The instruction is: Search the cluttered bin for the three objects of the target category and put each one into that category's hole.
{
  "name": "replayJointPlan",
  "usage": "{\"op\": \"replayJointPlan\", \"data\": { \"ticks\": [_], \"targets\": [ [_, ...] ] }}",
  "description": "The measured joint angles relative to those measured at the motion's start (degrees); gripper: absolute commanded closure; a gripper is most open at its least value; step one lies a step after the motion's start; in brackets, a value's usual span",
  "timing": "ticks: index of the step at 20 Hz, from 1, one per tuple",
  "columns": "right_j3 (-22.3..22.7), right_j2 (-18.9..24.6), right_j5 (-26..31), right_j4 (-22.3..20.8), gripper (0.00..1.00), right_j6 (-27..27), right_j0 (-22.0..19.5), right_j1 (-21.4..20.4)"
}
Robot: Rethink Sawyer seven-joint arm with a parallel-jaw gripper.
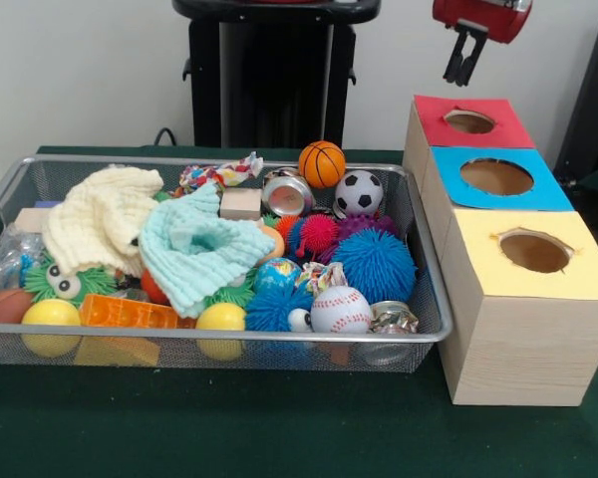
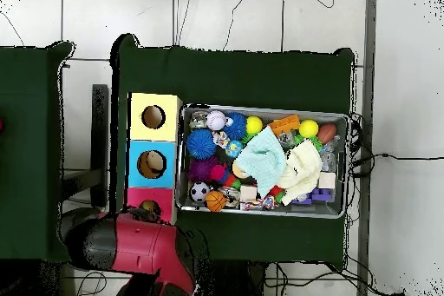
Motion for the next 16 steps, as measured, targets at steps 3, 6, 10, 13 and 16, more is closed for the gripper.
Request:
{"op": "replayJointPlan", "data": {
  "ticks": [3,6,10,13,16],
  "targets": [
    [0.00,0.00,-0.01,0.00,1.00,0.00,0.01,0.10],
    [0.11,0.01,-0.40,0.01,1.00,0.00,0.05,0.08],
    [1.43,0.01,-3.70,0.01,1.00,0.00,0.06,-0.39],
    [2.53,0.00,-6.00,0.00,1.00,0.00,0.06,-0.87],
    [4.33,-0.04,-9.11,0.01,1.00,0.00,0.32,-1.75]
  ]
}}
